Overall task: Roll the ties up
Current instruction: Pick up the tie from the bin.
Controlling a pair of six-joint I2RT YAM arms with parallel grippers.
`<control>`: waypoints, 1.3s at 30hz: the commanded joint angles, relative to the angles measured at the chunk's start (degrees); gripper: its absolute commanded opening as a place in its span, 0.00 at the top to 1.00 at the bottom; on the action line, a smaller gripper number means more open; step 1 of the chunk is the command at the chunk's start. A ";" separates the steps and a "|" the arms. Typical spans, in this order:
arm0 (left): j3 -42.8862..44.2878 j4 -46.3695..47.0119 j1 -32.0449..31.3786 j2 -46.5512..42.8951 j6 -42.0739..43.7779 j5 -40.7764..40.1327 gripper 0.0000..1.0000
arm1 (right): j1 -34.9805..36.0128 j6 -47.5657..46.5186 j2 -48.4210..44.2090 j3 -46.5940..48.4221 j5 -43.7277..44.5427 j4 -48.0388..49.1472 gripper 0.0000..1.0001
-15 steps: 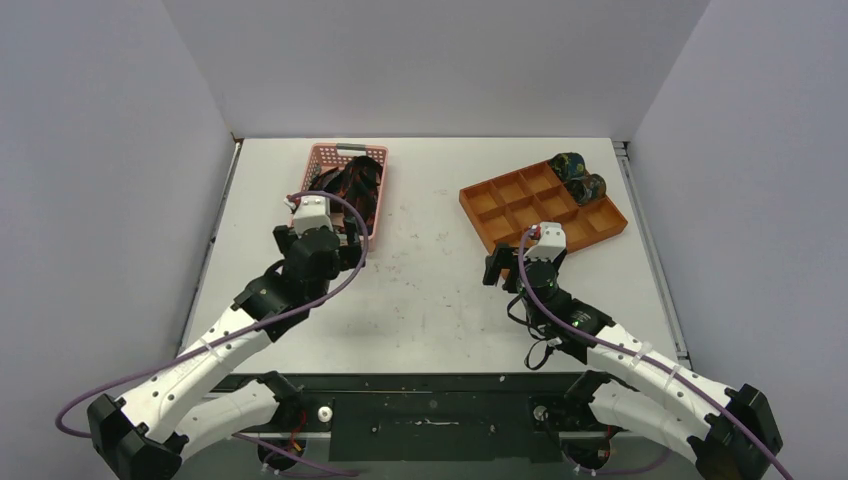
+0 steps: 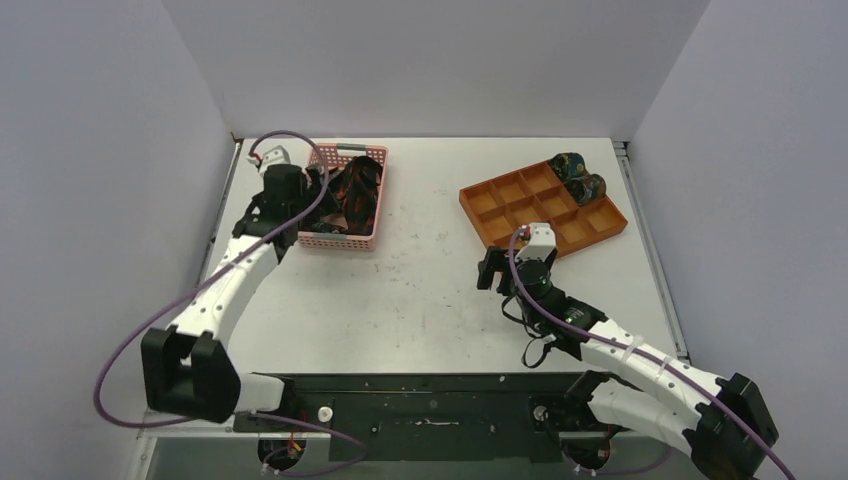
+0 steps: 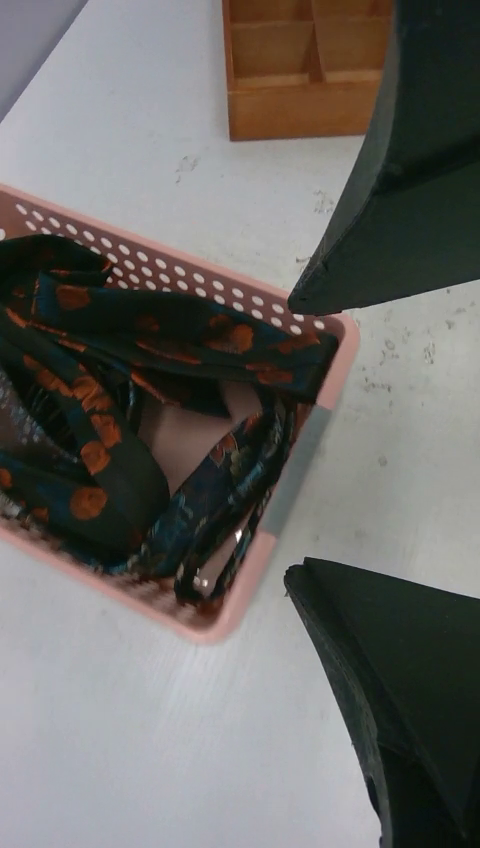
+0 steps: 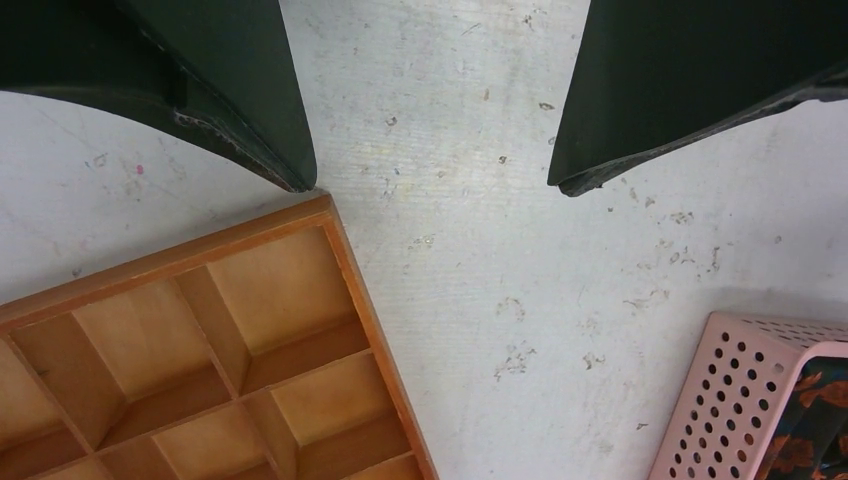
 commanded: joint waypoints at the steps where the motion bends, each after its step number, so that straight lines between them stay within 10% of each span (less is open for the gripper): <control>1: 6.91 6.30 0.47 11.52 -6.23 13.92 0.10 | 0.42 1.02 0.48 0.62 -3.50 4.36 0.10; 14: 26.95 0.87 -2.62 33.58 1.29 9.17 0.27 | 0.77 0.74 -1.35 -1.71 -6.06 3.68 0.10; 32: 21.86 -0.17 -4.13 37.73 2.19 12.58 0.61 | 0.83 0.68 0.25 -1.31 -6.61 4.03 0.10; 39: 20.21 -0.98 -4.11 37.49 2.46 12.21 0.58 | 0.78 0.68 -0.18 -0.72 -6.20 3.15 0.10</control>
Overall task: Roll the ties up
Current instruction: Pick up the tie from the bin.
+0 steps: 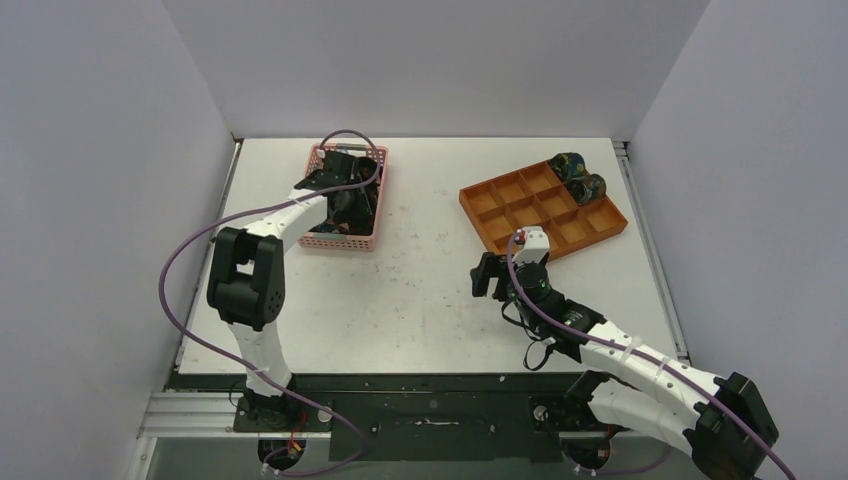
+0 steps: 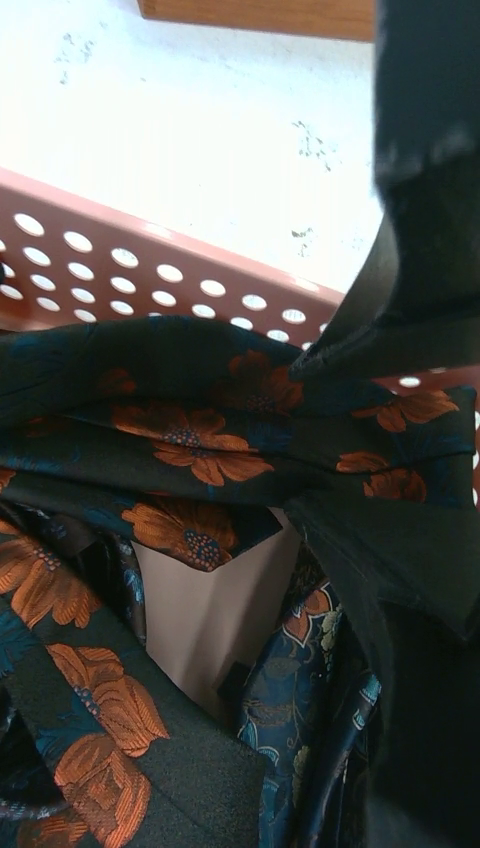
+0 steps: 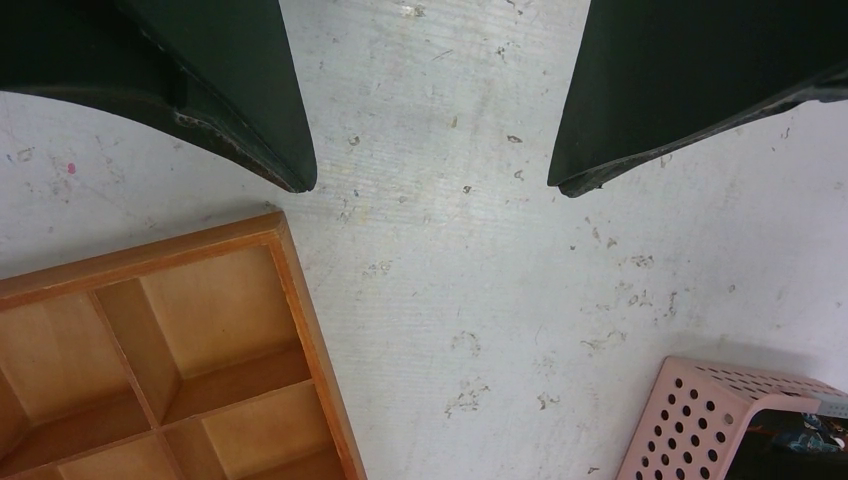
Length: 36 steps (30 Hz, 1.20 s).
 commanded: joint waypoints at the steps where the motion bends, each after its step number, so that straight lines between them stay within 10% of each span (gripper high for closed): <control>1: -0.68 -0.78 -0.05 -0.78 0.74 -0.55 0.52 | 0.41 0.10 -0.46 0.97 0.65 1.10 0.10; 13: -3.65 0.81 -0.07 -1.15 0.98 -0.19 0.53 | 0.49 0.85 -1.02 0.55 0.86 0.61 0.10; 19: -4.00 3.47 -0.64 -4.17 1.20 2.06 1.00 | 0.41 1.18 -1.56 0.65 1.30 0.27 0.10; 36: -3.03 9.74 -8.54 -40.24 6.45 12.11 1.00 | 0.34 -2.49 -6.56 8.15 2.02 -4.82 0.10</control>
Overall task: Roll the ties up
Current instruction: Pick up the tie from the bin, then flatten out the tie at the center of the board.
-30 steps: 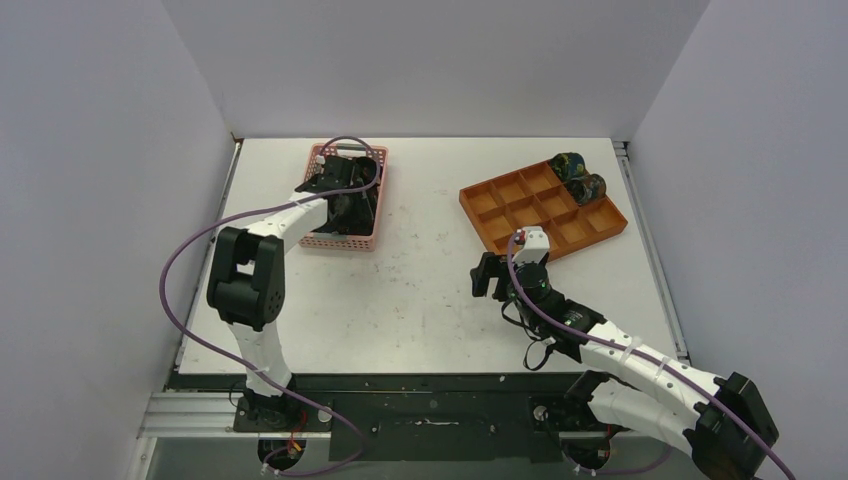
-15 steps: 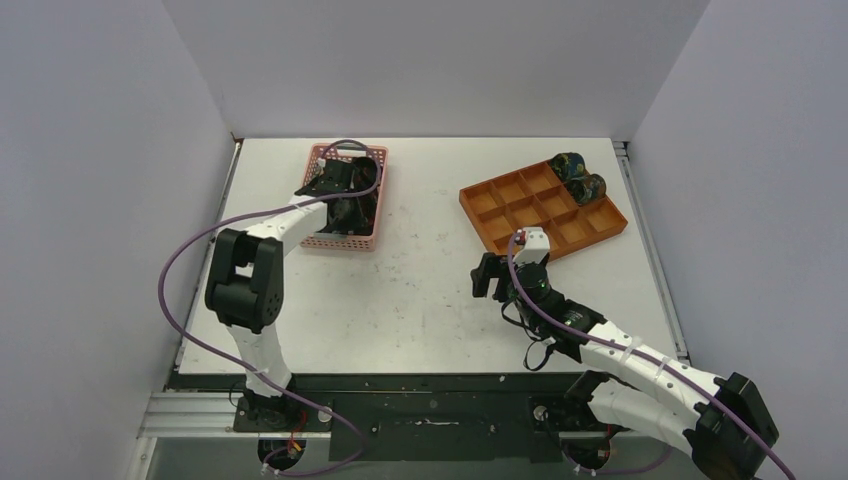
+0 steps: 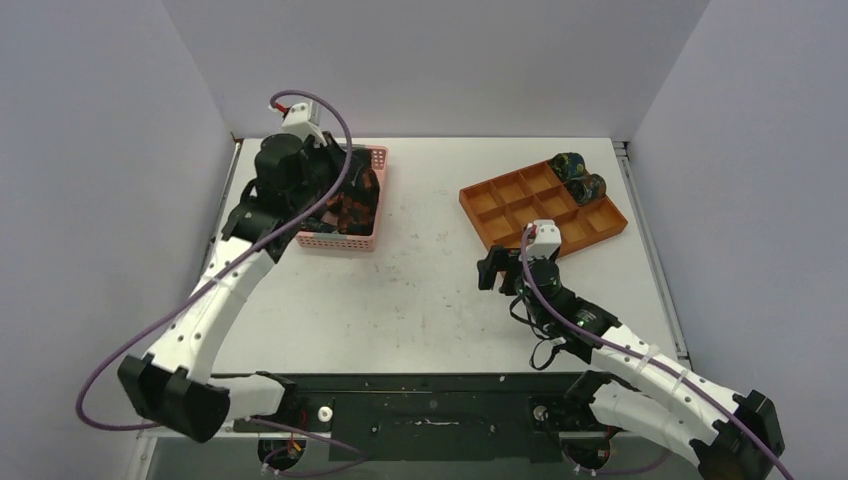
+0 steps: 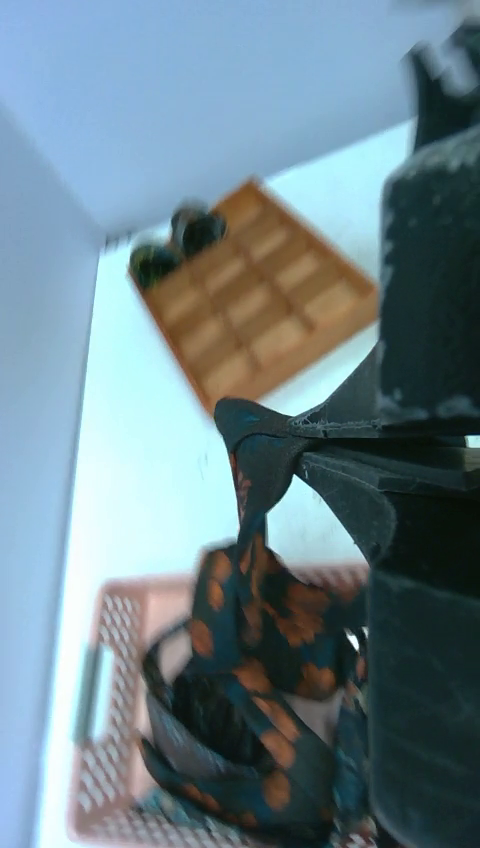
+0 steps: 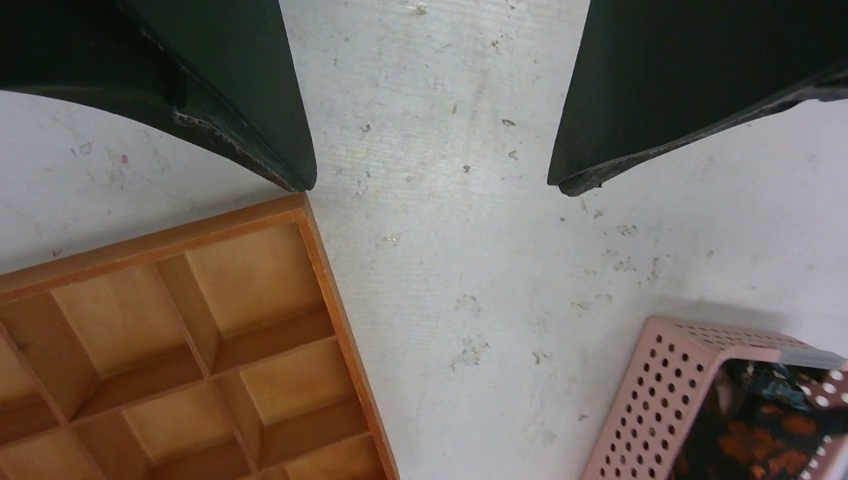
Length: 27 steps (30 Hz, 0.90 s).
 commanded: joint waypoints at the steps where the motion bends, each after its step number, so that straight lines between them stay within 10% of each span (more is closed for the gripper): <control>1: 0.36 3.47 -6.98 -9.37 4.37 6.42 1.00 | 0.30 -1.97 -2.89 5.74 -1.71 1.08 0.10; 11: -4.65 2.22 -13.30 -25.59 5.54 13.21 1.00 | 0.19 1.37 -7.70 8.88 -19.11 10.51 0.10; 27: 7.47 7.75 -13.21 -24.10 3.10 30.28 1.00 | 0.60 4.05 -2.57 8.55 -48.18 27.81 0.10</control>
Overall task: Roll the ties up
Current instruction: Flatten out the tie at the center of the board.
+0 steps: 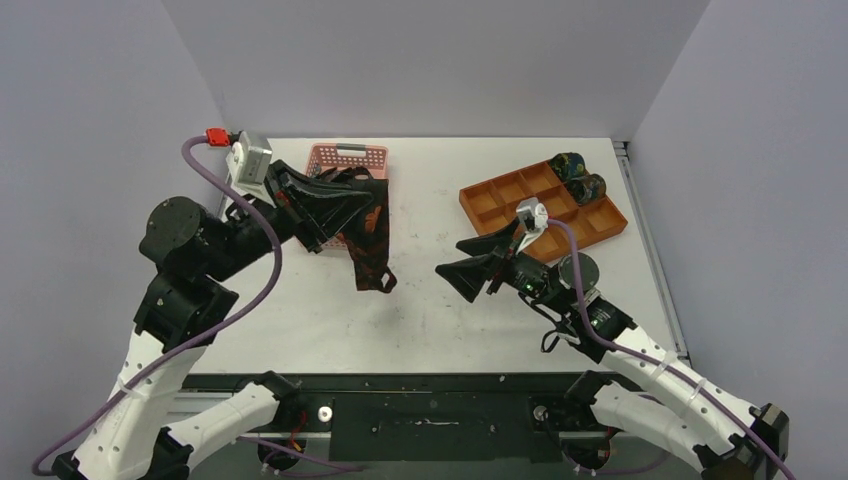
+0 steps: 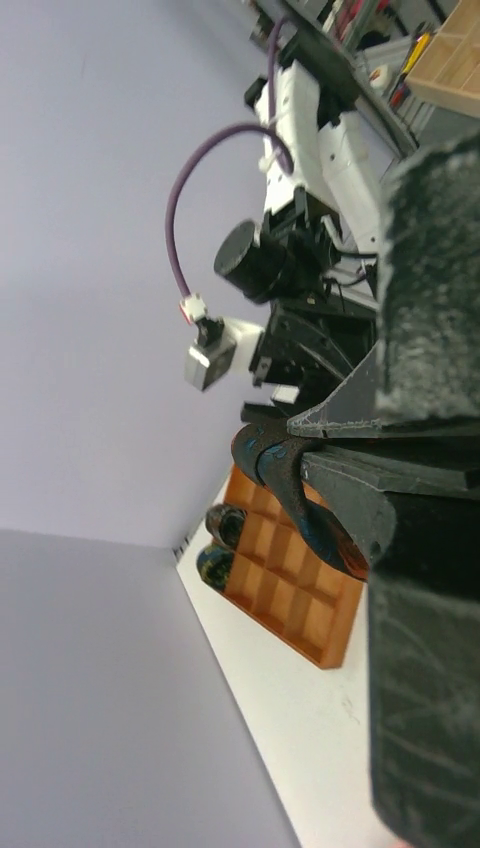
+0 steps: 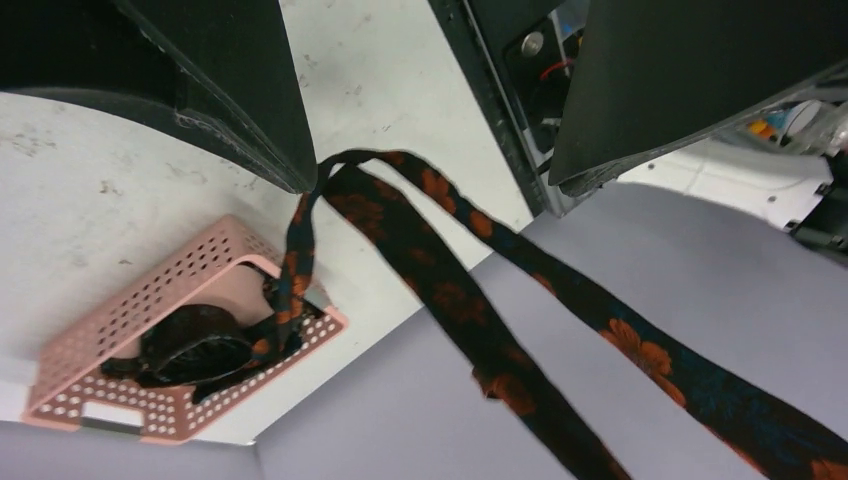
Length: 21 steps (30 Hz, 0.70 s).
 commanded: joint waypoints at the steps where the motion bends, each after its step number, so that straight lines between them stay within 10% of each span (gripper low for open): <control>1: 4.47 7.39 -0.05 0.93 -1.88 10.46 1.00 | 0.59 0.82 1.75 1.80 -10.50 8.29 0.10; 13: 10.85 15.74 1.18 3.55 -6.66 29.17 1.00 | 0.68 -4.95 -4.71 1.54 -8.39 5.41 0.10; 21: 16.47 18.01 1.79 2.66 -5.42 11.03 1.00 | 0.59 -3.34 -3.21 0.05 -6.38 8.76 0.10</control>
